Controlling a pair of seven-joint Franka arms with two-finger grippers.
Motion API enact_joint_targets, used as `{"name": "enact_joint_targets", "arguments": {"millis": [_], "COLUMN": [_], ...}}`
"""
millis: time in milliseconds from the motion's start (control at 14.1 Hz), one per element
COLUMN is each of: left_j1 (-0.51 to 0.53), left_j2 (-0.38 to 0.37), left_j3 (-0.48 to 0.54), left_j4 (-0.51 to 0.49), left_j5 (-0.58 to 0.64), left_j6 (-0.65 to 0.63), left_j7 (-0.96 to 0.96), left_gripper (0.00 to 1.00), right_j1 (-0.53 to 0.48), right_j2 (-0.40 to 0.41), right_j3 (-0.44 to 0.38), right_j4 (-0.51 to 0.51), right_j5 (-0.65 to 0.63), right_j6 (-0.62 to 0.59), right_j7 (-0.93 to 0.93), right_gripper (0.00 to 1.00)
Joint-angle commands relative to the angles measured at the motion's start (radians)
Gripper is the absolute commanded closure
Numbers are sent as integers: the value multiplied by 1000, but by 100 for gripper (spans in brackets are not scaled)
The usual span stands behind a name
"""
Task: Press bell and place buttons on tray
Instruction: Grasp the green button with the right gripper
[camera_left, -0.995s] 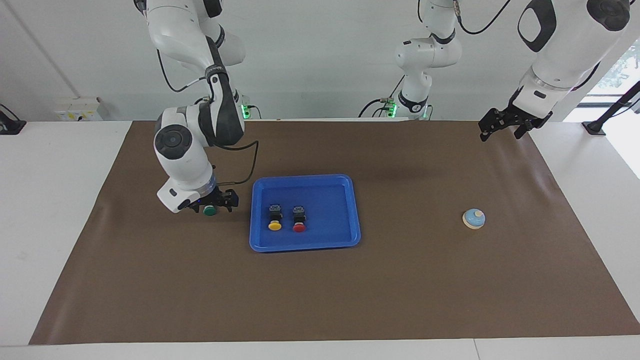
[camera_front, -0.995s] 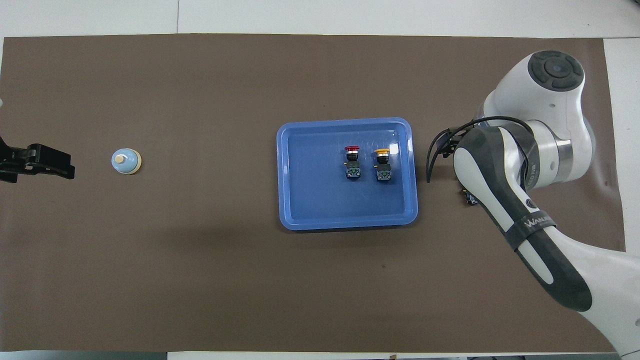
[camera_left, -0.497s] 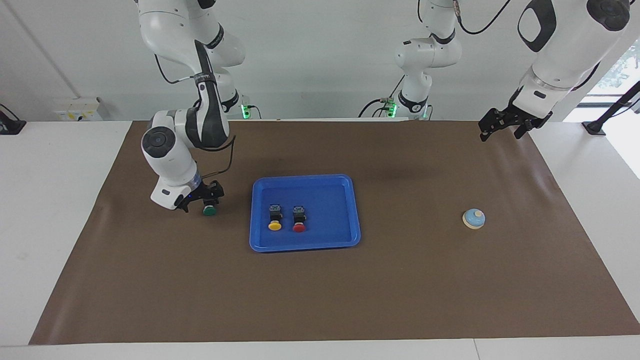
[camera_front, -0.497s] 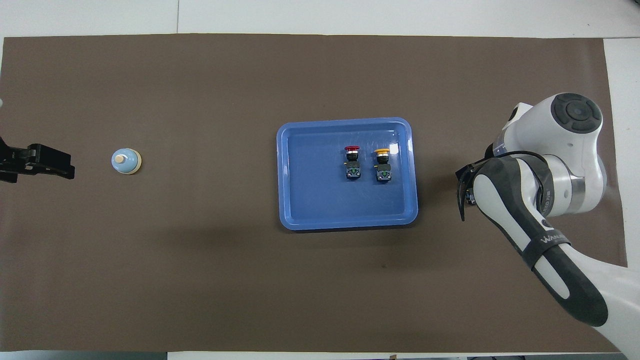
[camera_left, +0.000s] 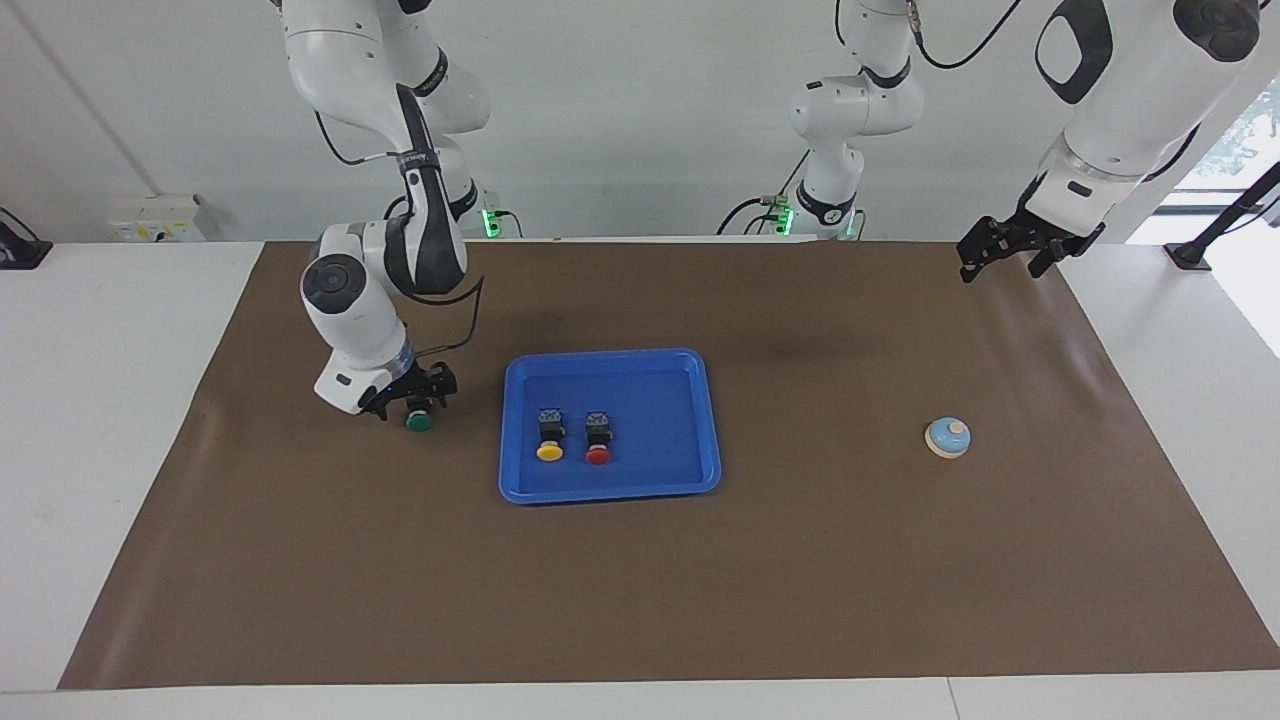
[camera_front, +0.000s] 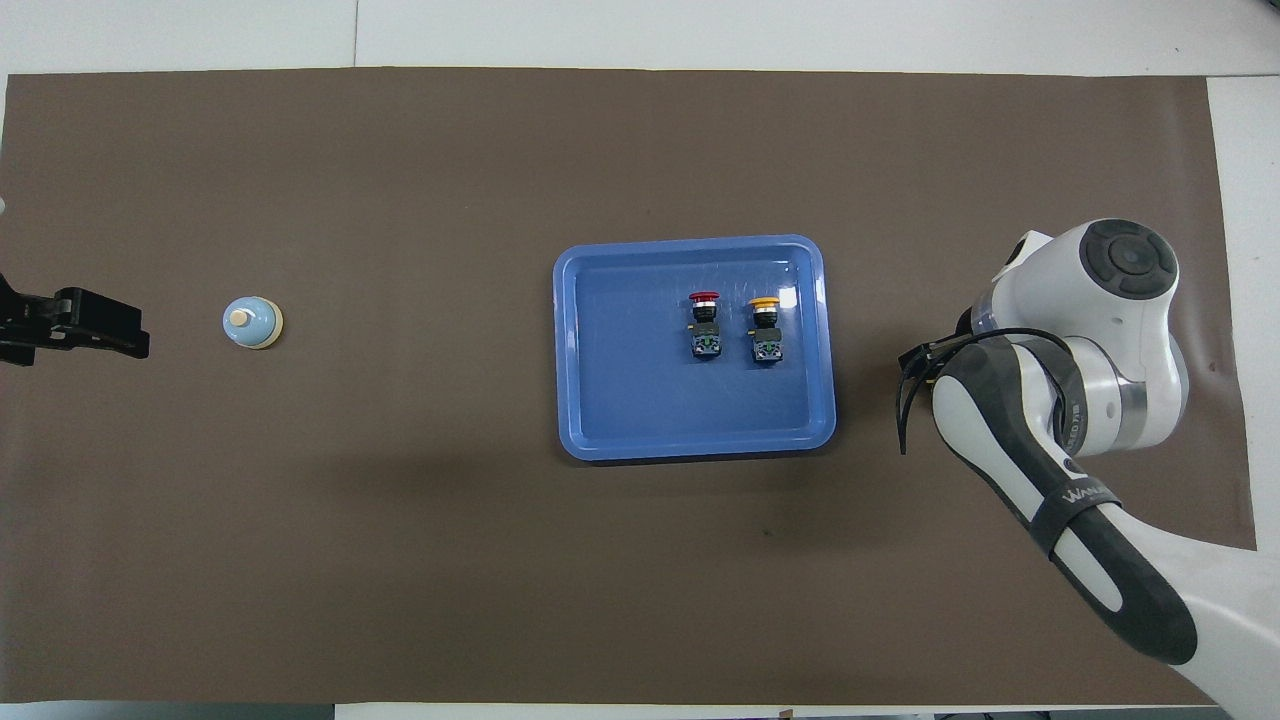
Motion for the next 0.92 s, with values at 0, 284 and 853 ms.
{"name": "enact_joint_targets", "arguments": {"millis": [0,284,853], "left_j1": [-1,-1,-1], "left_j2": [-8,-9,-9], "left_j3": [2,2,2], "left_j4": [3,3,3], "left_j5": [8,8,8], "left_j6": [-15,-15,-15], "left_j7": [-10,-10,-10], "left_gripper": [0,0,0], "right_j1": [-3,1,15], "right_j2": [-39,-39,-32], "right_j3": [9,9,22], "right_j4": [-57,-80,-48], "right_j5": [6,6,6], "right_j6": [20,47,82], "right_j7": [22,27,131], "right_gripper": [0,7,100]}}
